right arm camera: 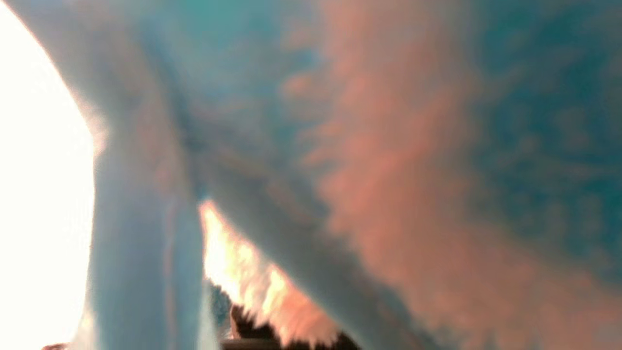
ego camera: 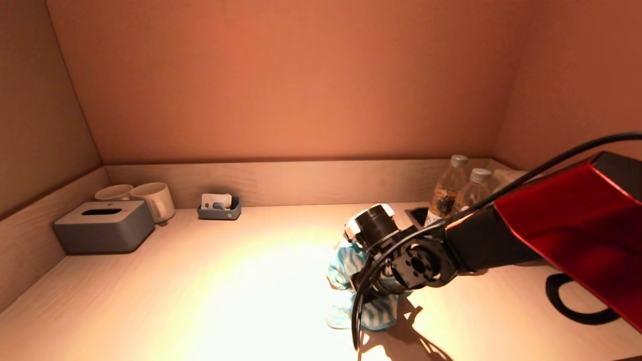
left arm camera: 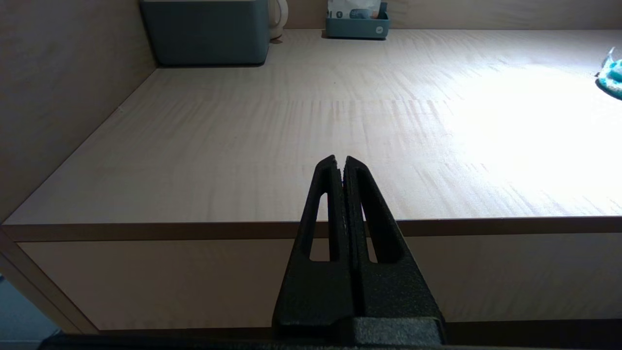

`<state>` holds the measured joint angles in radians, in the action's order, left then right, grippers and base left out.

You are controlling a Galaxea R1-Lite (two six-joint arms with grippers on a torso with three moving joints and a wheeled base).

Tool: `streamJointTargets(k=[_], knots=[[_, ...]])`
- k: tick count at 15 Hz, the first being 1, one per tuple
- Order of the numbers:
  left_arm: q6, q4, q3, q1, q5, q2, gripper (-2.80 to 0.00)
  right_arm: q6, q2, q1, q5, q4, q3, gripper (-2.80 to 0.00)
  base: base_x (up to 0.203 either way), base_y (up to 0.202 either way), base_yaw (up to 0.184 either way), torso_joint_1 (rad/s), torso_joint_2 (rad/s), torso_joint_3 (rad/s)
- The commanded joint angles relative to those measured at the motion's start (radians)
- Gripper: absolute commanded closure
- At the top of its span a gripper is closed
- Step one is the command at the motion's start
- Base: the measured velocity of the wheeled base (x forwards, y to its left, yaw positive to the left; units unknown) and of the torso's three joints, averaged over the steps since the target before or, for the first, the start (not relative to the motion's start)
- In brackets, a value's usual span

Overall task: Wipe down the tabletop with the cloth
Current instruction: Sweep the stains on the table

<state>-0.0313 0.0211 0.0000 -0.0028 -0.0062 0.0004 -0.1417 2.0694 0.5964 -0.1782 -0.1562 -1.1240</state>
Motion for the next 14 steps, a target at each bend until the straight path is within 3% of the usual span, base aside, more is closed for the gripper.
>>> streamJointTargets(k=[1, 6, 14], knots=[[-0.001, 0.0, 0.0, 0.0, 0.0, 0.0, 0.0, -0.007, -0.036, 0.066, 0.046, 0.014, 0.029, 0.0, 0.0, 0.0, 0.0, 0.0, 0.0, 0.0], [-0.001, 0.0, 0.0, 0.0, 0.0, 0.0, 0.0, -0.067, -0.037, 0.131, 0.155, 0.004, -0.011, 0.0, 0.0, 0.0, 0.0, 0.0, 0.0, 0.0], [-0.001, 0.0, 0.0, 0.0, 0.0, 0.0, 0.0, -0.081, 0.07, 0.156, 0.224, -0.185, -0.321, 0.0, 0.0, 0.0, 0.0, 0.0, 0.0, 0.0]])
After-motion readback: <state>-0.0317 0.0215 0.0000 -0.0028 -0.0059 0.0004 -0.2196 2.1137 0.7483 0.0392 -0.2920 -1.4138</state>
